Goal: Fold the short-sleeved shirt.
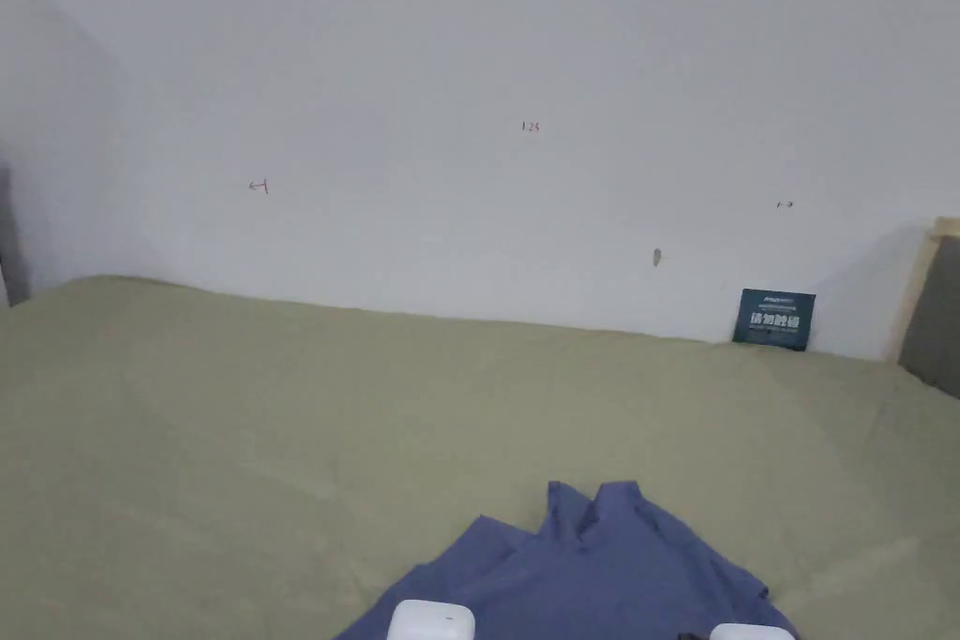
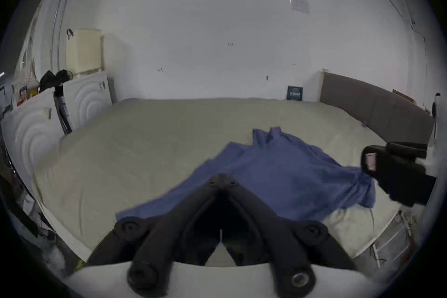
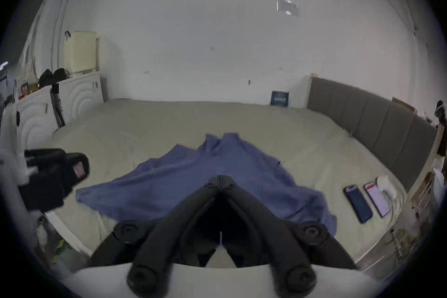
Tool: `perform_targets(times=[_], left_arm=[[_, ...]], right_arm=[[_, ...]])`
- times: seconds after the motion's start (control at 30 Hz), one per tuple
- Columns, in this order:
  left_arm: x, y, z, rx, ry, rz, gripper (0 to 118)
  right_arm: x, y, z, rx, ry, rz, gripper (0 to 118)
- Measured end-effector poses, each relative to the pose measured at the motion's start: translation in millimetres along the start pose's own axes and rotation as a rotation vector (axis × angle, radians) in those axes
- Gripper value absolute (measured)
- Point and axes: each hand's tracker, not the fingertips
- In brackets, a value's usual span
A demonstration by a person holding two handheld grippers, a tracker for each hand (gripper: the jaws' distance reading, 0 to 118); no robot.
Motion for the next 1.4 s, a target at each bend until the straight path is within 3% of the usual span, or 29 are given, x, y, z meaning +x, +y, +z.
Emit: perform_targets(times=[0.23,0.37,0.4,0.43,0.47,0.5,0.57,0.6,0.7,0.9,1.07,1.23,1.27,1.3,1.33,1.37,1.4], left_arm=[[-6.9,-3.4,-7.9,-0.058,-0.001,0.035,0],[-49.0,8.6,-14.8,-0.081,-0.051,0.075,0],[-67.0,10.3,-18.2,-0.091,-0.081,0.098,13],[-90.0,11.1,-21.6,-0.098,-0.101,0.132,44],[-113.6,10.5,-25.7,-0.116,-0.08,0.189,87],[-134.5,8.2,-32.9,-0.171,-0.069,0.227,118],[-173.4,-3.0,-43.0,-0.198,0.031,0.358,118],[-192.3,-6.5,-40.4,-0.152,0.021,0.426,118],[-241.3,-8.3,-54.8,-0.237,0.006,0.577,118],[-255.9,-43.5,-85.6,-0.368,0.068,0.57,118],[-235.9,-50.9,-121.8,-0.464,0.09,0.436,118],[-204.9,-58.0,-124.9,-0.547,0.238,0.194,78],[-201.5,-56.0,-119.0,-0.52,0.229,0.188,56],[-205.3,-55.9,-118.7,-0.501,0.19,0.217,10],[-204.7,-54.6,-114.2,-0.472,0.144,0.23,0],[-203.1,-54.2,-110.6,-0.466,0.084,0.266,0],[-200.7,-53.9,-109.7,-0.459,0.071,0.281,0]], right_arm=[[8.7,-2.8,-1.1,-0.029,0.015,-0.043,0],[20.8,1.4,-1.9,-0.024,0.019,-0.055,0],[23.5,0.0,-3.0,-0.025,0.021,-0.057,0],[28.5,1.3,-3.6,-0.026,0.019,-0.063,0],[33.4,1.9,-4.1,-0.025,0.013,-0.069,0],[38.1,2.7,-5.3,-0.024,0.008,-0.077,0],[46.2,2.5,-9.6,-0.029,0.002,-0.1,0],[49.7,3.6,-11.9,-0.03,0.001,-0.11,0],[57.1,6.2,-18.8,-0.029,-0.008,-0.124,0],[64.0,11.8,-40.2,-0.04,-0.013,-0.121,0],[59.1,12.2,-55.9,-0.061,0.011,-0.126,0],[60.9,20.5,-71.3,-0.076,0.046,-0.107,0],[63.8,24.1,-78.0,-0.073,0.045,-0.092,0],[68.5,28.9,-87.3,-0.071,0.048,-0.08,0],[74.5,35.4,-99.4,-0.07,0.047,-0.074,1],[81.0,43.8,-114.0,-0.07,0.046,-0.065,2],[88.5,52.9,-130.9,-0.082,0.085,-0.064,10]])
